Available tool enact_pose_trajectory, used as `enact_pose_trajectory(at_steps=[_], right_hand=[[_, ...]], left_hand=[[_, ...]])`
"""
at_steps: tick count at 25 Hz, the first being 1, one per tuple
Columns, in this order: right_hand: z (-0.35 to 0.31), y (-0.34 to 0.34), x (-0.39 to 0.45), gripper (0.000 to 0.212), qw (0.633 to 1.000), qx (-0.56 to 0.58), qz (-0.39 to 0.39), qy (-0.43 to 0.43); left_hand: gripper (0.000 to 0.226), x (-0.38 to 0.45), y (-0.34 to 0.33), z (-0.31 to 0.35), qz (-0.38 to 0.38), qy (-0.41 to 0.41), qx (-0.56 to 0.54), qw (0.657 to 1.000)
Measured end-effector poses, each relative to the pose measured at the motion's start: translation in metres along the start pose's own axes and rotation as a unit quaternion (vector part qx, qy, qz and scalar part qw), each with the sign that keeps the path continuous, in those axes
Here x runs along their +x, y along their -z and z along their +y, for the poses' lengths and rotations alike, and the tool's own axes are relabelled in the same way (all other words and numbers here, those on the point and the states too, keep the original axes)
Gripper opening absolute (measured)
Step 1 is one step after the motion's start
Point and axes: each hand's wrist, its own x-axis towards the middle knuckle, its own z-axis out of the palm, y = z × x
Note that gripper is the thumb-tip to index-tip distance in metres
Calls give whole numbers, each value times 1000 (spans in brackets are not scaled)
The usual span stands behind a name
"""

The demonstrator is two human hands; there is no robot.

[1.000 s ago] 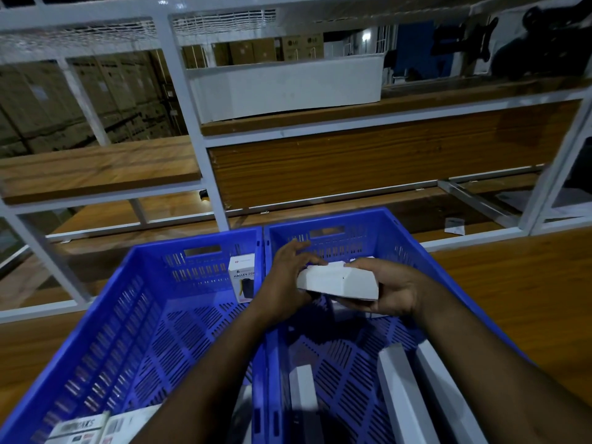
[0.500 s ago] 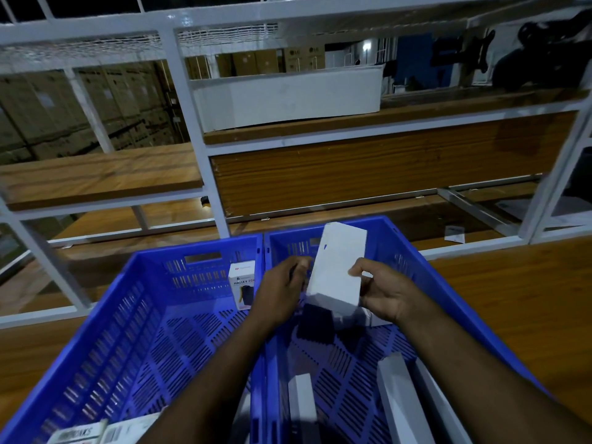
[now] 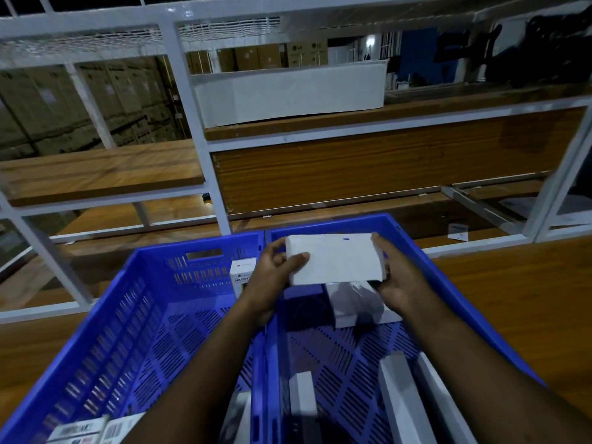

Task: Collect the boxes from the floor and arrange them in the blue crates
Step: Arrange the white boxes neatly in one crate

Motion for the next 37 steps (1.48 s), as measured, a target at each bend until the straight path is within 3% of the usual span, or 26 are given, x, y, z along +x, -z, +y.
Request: enact_pose_trajectory(at_steps=[3,7,9,13,15,17,20,23,25,28,32,37], right_hand=[[3,2,5,54,989,-141,-34,-20],[8,-2,-7,41,943,-294,-145,-61],[10,-5,-8,38,939,-291,-170,-64],[13,-9,0,40,977,-175,-102,-63],[18,-9,0,44,980,-163,-96,-64],[20,-12,-6,47,968,-211,-120,-56],[23,-16,-15,72,917,-374,-134,34],[32,-17,-15,113,829,-527,-140,121],[43,-16,-15,107,784,-579,-131,181],[54,-16,-18,91,755,-609,-61,237],[65,-17,-16,87,723,-663,-1,192],[96,-20,-13,80,615,-758,7,214]], left_hand=[[62,4,2,3,99,30,-66,992],[66,5,-1,0,144,24,-74,986],[76,5,-3,-2,144,7,-42,989],[104,2,-11,-6,70,4,11,997],[100,0,-20,-11,52,-14,114,992],[86,0,-26,-14,49,-30,139,989],[71,2,-28,-11,68,-29,123,990],[65,1,-27,-12,107,-39,192,975],[63,2,-26,-14,119,-40,241,962],[56,5,-23,-15,127,-64,336,931],[37,10,-4,-20,202,-171,459,848],[32,17,11,-22,237,-151,453,846]])
